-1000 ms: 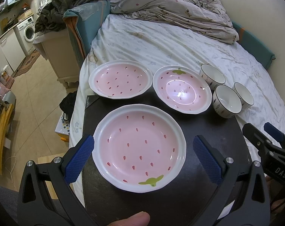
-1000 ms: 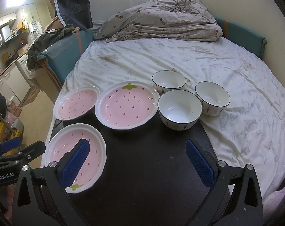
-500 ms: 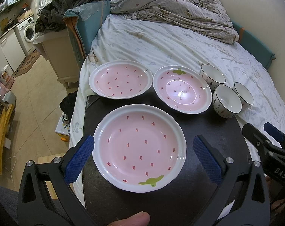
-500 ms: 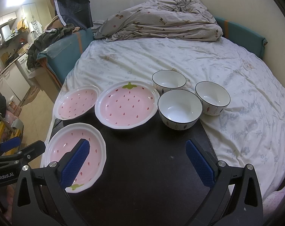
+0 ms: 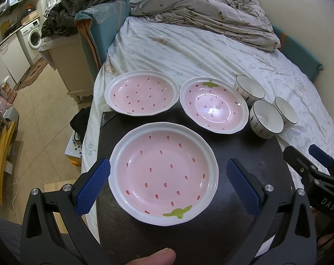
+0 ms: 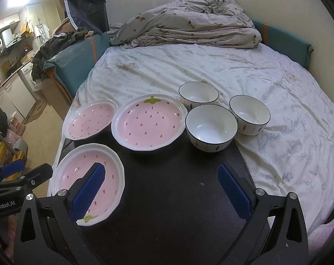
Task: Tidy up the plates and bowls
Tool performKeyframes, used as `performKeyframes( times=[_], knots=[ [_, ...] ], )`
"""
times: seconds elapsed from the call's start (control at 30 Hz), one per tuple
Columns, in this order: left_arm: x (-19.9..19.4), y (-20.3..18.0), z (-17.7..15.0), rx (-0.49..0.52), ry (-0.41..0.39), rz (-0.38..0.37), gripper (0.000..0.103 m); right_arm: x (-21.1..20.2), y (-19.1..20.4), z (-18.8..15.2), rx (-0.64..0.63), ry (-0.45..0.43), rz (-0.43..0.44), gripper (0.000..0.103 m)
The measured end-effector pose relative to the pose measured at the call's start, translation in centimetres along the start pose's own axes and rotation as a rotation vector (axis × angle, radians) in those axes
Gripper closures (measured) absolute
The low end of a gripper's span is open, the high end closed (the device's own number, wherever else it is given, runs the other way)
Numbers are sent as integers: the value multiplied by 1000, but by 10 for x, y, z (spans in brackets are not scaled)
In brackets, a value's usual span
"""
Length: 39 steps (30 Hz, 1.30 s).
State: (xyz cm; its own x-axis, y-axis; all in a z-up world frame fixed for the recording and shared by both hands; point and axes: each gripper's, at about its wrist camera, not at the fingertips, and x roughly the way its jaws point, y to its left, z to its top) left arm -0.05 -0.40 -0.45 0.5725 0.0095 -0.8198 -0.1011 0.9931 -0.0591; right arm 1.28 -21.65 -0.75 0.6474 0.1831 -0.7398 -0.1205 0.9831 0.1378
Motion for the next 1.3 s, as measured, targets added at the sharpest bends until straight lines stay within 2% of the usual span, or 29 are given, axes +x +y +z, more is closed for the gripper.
performKeyframes(
  times=[0.87, 0.97, 1.07, 1.2, 1.27, 1.3],
  knots=[
    [4, 9, 5, -10, 33, 22, 0, 6, 1, -1, 1, 23, 17, 0],
    [19, 26, 14, -46, 92, 52, 0, 22, 2, 7, -2, 108, 99, 0],
    [34, 50, 20, -105, 140, 102, 0, 36, 14, 14, -97, 149, 100, 0],
    [53, 75, 20, -179, 212, 102, 0, 72, 22, 17, -96, 265, 203, 0],
    [66, 83, 15, -203, 261, 111, 0, 92, 22, 13, -50, 337, 273, 6],
    [75, 87, 11, -222, 291, 102, 0, 101, 20, 10, -14, 375, 305, 15]
  ],
)
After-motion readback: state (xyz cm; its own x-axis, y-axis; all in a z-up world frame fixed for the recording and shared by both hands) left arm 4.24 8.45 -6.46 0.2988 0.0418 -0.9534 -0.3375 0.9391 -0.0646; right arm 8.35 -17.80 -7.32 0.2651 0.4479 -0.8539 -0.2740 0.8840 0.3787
